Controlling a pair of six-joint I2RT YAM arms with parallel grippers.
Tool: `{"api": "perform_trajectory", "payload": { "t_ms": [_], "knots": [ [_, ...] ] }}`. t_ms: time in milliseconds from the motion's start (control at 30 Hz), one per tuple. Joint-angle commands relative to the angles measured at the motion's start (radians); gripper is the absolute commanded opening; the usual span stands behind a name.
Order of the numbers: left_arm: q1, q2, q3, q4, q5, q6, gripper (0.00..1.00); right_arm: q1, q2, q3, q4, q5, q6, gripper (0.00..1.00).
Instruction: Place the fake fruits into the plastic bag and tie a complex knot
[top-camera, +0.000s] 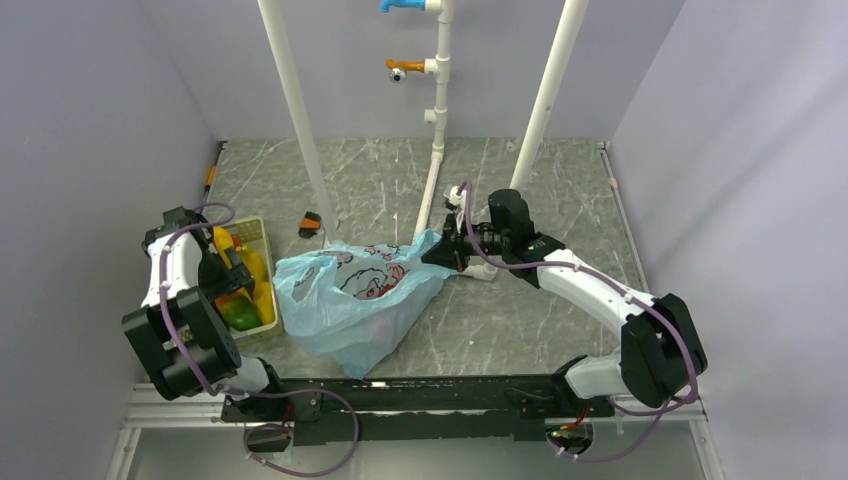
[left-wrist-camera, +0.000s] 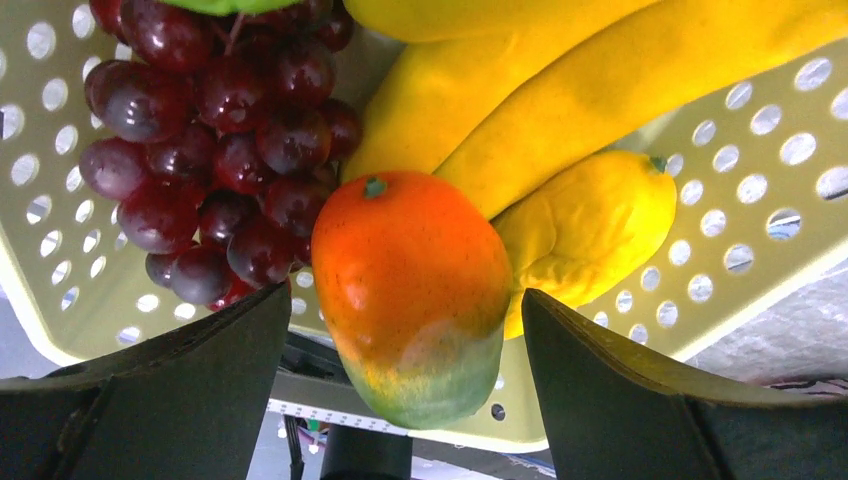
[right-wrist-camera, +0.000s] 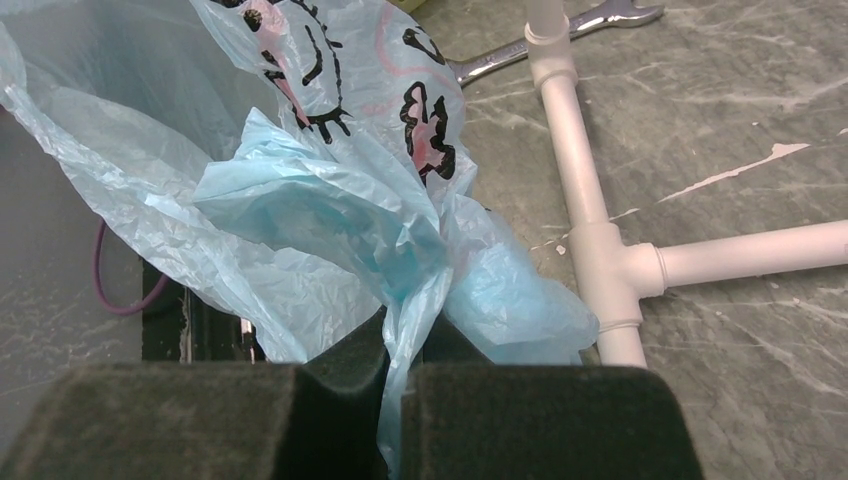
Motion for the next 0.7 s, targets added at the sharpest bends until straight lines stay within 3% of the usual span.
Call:
{"api": "perform_trajectory", "payload": {
  "t_ms": [0, 167, 333, 667],
  "knots": [
    [0.007, 0.019, 0.001, 0.057, 0.02, -0.012, 0.89, -0.006, 0.013, 0.047, 0.011, -0.027, -0.028, 0.0],
    [0.007, -0.051, 0.022, 0.087, 0.109, -0.004, 0.82, -0.006, 0.008, 0.047, 0.003, -0.023, -0.036, 0.0],
    [0.006, -0.205, 0.042, 0.095, 0.174, -0.004, 0.47, -0.005, 0.007, 0.044, 0.013, -0.026, -0.031, 0.0],
    [0.007, -0.353, 0.147, 0.042, 0.12, 0.026, 0.29, -0.006, 0.015, 0.044, 0.028, -0.033, -0.027, 0.0]
  ]
}}
